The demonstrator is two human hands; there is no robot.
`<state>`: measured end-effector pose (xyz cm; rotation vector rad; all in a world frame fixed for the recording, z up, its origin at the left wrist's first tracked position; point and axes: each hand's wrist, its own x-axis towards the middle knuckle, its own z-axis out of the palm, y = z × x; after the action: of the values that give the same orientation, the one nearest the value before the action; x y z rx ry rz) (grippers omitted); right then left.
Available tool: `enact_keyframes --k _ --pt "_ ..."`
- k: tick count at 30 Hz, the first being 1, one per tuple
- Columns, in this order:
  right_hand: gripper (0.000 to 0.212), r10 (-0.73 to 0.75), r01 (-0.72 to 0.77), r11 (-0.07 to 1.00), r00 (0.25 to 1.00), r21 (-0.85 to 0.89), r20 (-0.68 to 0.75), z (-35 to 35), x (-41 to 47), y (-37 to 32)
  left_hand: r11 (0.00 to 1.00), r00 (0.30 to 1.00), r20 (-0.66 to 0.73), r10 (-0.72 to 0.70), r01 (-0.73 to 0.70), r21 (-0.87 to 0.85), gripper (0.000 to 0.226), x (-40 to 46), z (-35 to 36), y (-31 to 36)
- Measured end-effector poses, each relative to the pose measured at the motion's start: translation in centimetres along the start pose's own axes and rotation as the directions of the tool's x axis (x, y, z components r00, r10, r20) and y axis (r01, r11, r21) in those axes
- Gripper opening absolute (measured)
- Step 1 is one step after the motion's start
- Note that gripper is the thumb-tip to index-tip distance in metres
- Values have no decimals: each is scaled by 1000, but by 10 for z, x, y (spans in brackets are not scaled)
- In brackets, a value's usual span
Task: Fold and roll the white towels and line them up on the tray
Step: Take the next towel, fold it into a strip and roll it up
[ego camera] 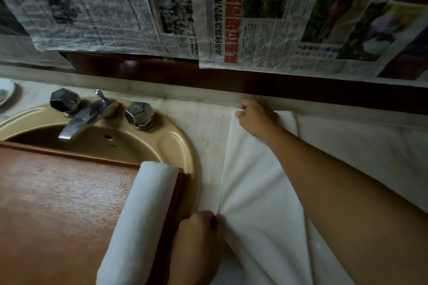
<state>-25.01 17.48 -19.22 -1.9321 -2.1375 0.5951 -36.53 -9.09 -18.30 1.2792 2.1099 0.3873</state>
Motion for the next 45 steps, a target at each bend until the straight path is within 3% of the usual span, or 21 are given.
enact_keyframes --k 4,6,9,11,13,14,16,18,24,28,32,36,40,45 --pt "29 20 -20 999 1000 30 -9 -1 -3 -2 989 1000 28 -6 1 145 38 1 -4 2" --pt "24 19 -19 994 1000 111 -2 -5 -8 0 966 998 54 45 -57 253 32 5 -14 9" --pt "14 -2 5 938 1000 347 -8 -11 -25 12 915 981 7 192 -182 361 22 21 -25 35" --pt "18 -15 57 920 994 387 -111 -13 -43 25 885 928 -93 362 -311 348 20 42 -21 59" --pt "26 -70 119 971 971 205 -229 -12 -62 44 839 862 -128 491 -428 335 23 72 -9 79" --pt "33 -119 136 989 967 58 -225 -9 -70 53 810 846 -78 527 -472 348 31 88 -1 85" --pt "55 -153 131 969 984 -212 -93 -5 -83 70 738 837 116 534 -529 420 56 117 13 87" --pt "69 -99 95 941 995 -324 3 -2 -87 83 669 819 226 527 -564 485 67 141 22 78" --pt "71 -35 43 945 999 -325 30 -4 -81 84 686 881 167 443 -453 569 68 161 19 64" --pt "71 -84 92 938 996 -333 38 0 -119 77 662 835 178 521 -527 534 67 107 26 65" --pt "76 -111 134 926 990 -354 84 4 -141 96 647 829 254 498 -550 528 71 87 28 40" --pt "75 -110 119 925 993 -360 45 -2 -138 92 635 840 243 484 -529 563 74 91 27 45" --pt "67 -134 119 939 991 -322 -25 11 -203 85 629 798 246 550 -590 506 72 33 36 21" --pt "73 -60 51 932 998 -358 -12 12 -199 98 722 850 179 495 -517 460 70 36 29 1"
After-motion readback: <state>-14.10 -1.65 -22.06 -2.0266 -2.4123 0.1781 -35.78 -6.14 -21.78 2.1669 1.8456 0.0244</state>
